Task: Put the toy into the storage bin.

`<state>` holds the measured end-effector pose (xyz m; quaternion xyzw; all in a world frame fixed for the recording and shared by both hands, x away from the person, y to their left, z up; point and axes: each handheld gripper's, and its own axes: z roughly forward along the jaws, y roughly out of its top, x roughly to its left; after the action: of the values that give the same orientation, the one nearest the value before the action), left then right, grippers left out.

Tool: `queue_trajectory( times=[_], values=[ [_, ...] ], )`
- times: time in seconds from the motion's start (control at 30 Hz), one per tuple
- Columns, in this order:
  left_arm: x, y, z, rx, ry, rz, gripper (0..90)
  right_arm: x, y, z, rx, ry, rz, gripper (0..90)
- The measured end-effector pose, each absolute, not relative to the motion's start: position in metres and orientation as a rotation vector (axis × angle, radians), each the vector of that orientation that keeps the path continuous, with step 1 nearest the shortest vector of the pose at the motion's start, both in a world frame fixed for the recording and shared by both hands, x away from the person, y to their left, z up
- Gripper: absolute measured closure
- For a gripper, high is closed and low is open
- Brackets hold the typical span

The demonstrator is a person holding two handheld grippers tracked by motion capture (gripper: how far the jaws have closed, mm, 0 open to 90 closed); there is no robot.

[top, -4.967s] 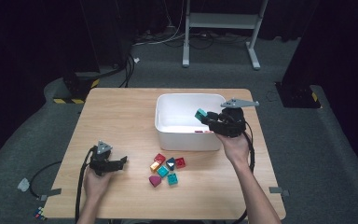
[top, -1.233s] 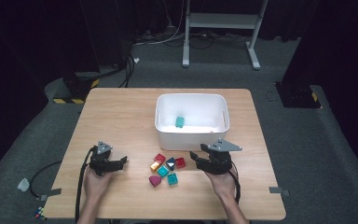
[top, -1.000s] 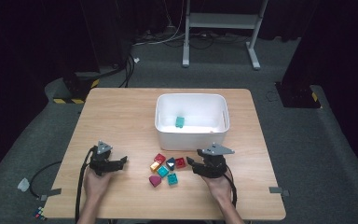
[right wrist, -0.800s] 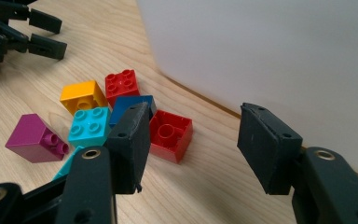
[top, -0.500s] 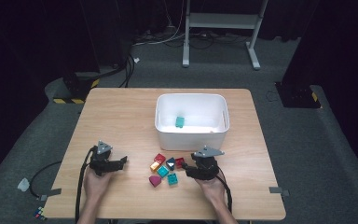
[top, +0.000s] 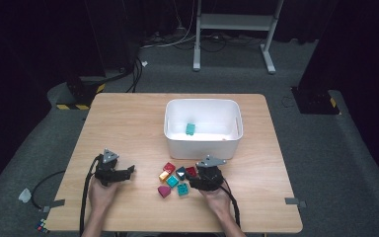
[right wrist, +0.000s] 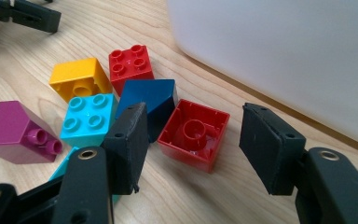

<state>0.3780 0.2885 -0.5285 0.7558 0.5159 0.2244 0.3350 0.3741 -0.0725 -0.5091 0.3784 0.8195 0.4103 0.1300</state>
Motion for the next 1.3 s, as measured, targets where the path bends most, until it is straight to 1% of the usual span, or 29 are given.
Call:
queue_trajectory(
  times=[0.53,0.97,1.3],
  values=[
    [0.378,0.288,-0.528,1.972,1.346,0.585,17.1,0.381,-0.068,-0.516,1.125,2.367,1.123,44.5],
    [0.378,0.288,-0.528,1.972,1.346,0.586,17.1,0.383,-0.065,-0.520,1.095,2.365,1.069,57.4],
    [0.378,0.289,-0.528,1.980,1.343,0.587,17.1,0.380,-0.065,-0.520,1.069,2.370,1.057,59.0]
  ],
)
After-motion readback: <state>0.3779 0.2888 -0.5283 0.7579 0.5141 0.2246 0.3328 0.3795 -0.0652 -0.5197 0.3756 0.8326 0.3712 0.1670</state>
